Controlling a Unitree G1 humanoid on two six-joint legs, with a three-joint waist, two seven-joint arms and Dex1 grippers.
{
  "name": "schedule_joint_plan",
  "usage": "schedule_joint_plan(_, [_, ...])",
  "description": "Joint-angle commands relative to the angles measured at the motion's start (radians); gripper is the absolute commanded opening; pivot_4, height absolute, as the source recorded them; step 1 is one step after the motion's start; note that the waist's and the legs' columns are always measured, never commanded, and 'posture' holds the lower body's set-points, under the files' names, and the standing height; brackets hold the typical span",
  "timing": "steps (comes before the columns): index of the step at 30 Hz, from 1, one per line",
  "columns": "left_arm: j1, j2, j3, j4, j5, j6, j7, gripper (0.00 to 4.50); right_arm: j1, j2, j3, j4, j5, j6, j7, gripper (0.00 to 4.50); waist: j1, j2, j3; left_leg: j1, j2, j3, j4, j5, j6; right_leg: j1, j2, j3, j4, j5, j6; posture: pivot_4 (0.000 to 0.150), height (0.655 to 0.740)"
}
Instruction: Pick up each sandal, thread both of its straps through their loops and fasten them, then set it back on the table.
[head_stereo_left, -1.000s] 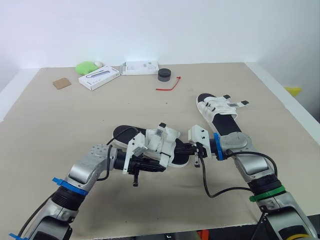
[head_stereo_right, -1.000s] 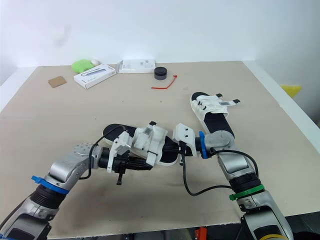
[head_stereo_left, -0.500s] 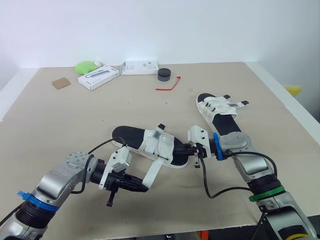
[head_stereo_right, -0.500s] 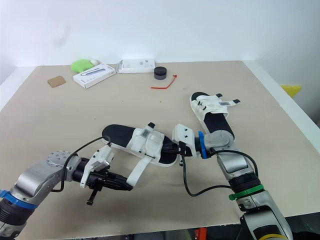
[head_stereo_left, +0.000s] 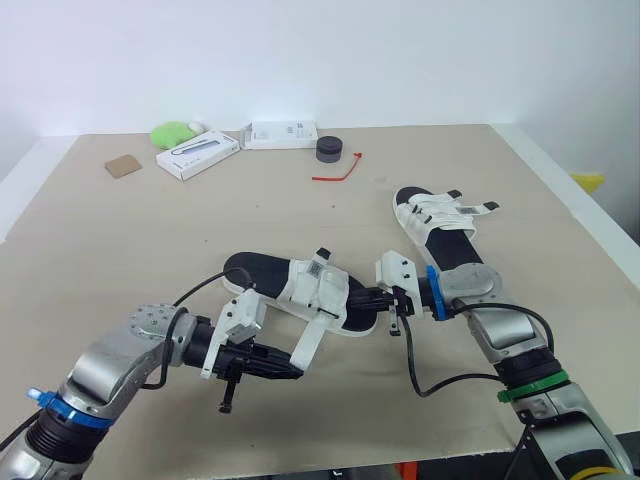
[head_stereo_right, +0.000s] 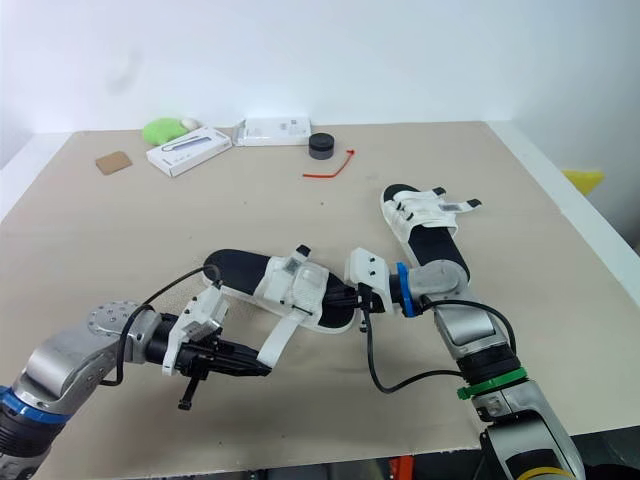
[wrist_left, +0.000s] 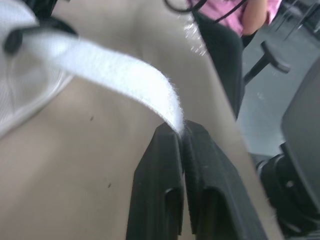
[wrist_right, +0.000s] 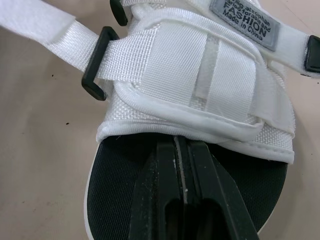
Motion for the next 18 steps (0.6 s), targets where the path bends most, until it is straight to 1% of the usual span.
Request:
schedule_joint_plan(1, [0.007, 0.01, -0.002, -0.016, 0.033, -0.1, -0.031, 1.91, -0.011, -0.009, 0.002, 0.004, -0.01, -0.004, 0.001, 0.0, 0.0, 0.0, 0.0, 0.0, 0.0, 0.0, 0.0, 0.0, 0.0, 0.0, 0.0, 0.0, 0.0, 0.0, 0.0, 0.15, 0.74])
schedule_joint_plan(2, [0.008, 0.017, -0.009, -0.013, 0.056, -0.138, -0.042, 2.34, -0.01, -0.011, 0.001, 0.003, -0.01, -0.005, 0.002, 0.0, 0.0, 0.0, 0.0, 0.0, 0.0, 0.0, 0.0, 0.0, 0.0, 0.0, 0.0, 0.0, 0.0, 0.0, 0.0, 0.15, 0.74])
schedule_joint_plan(3, [0.012, 0.028, -0.014, -0.002, 0.094, -0.202, -0.055, 2.6, -0.008, -0.012, 0.001, 0.002, -0.01, -0.004, 0.002, 0.0, 0.0, 0.0, 0.0, 0.0, 0.0, 0.0, 0.0, 0.0, 0.0, 0.0, 0.0, 0.0, 0.0, 0.0, 0.0, 0.15, 0.74])
schedule_joint_plan(4, [0.016, 0.034, -0.017, 0.007, 0.122, -0.249, -0.064, 2.97, -0.006, -0.012, 0.001, 0.0, -0.01, -0.004, 0.002, 0.0, 0.0, 0.0, 0.0, 0.0, 0.0, 0.0, 0.0, 0.0, 0.0, 0.0, 0.0, 0.0, 0.0, 0.0, 0.0, 0.15, 0.74])
schedule_joint_plan(6, [0.024, 0.036, -0.006, 0.046, 0.192, -0.413, -0.076, 2.97, -0.003, -0.012, 0.002, -0.003, -0.01, -0.004, 0.002, 0.0, 0.001, 0.0, 0.0, 0.0, 0.0, 0.0, 0.0, 0.0, 0.0, 0.0, 0.0, 0.0, 0.0, 0.0, 0.0, 0.15, 0.74])
schedule_joint_plan(7, [0.017, 0.031, 0.01, 0.083, 0.228, -0.531, -0.082, 2.97, -0.003, -0.012, 0.002, -0.004, -0.009, -0.003, 0.003, 0.0, 0.001, 0.0, 0.0, 0.0, 0.0, 0.001, 0.0, 0.0, 0.0, 0.0, 0.0, 0.0, 0.0, -0.001, -0.001, 0.15, 0.74])
schedule_joint_plan(9, [-0.02, 0.013, 0.043, 0.178, 0.308, -0.802, -0.072, 2.97, -0.005, -0.011, 0.003, -0.002, -0.009, -0.004, 0.005, 0.0, 0.002, 0.0, 0.0, 0.0, 0.0, 0.001, 0.0, 0.0, 0.0, 0.0, -0.001, 0.0, 0.0, -0.002, -0.004, 0.15, 0.74])
schedule_joint_plan(13, [-0.114, -0.018, 0.048, 0.389, 0.448, -1.318, -0.033, 2.97, -0.014, -0.007, 0.008, 0.007, -0.011, -0.007, 0.008, 0.0, 0.003, 0.0, 0.0, 0.0, 0.0, 0.003, 0.0, 0.0, 0.0, 0.0, -0.002, 0.0, -0.001, -0.001, -0.004, 0.15, 0.74])
schedule_joint_plan(14, [-0.136, -0.028, 0.042, 0.434, 0.473, -1.421, -0.021, 2.97, -0.016, -0.005, 0.009, 0.009, -0.011, -0.008, 0.008, 0.0, 0.004, 0.0, 0.0, -0.002, 0.0, 0.003, 0.0, 0.0, 0.0, 0.0, -0.003, 0.001, -0.001, 0.0, -0.002, 0.15, 0.74])
schedule_joint_plan(16, [-0.178, -0.053, 0.024, 0.512, 0.53, -1.604, 0.019, 2.97, -0.018, -0.004, 0.009, 0.009, -0.011, -0.007, 0.008, 0.0, 0.004, 0.0, 0.0, 0.0, 0.0, 0.004, 0.0, 0.0, 0.0, 0.0, -0.003, 0.0, -0.001, 0.002, -0.001, 0.15, 0.74])
schedule_joint_plan(18, [-0.21, -0.067, -0.012, 0.576, 0.58, -1.746, 0.046, 2.97, -0.019, -0.003, 0.01, 0.007, -0.01, -0.006, 0.008, 0.0, 0.003, 0.0, 0.0, 0.0, 0.0, 0.004, 0.0, 0.0, 0.0, 0.0, -0.005, 0.0, -0.002, 0.003, -0.002, 0.15, 0.74])
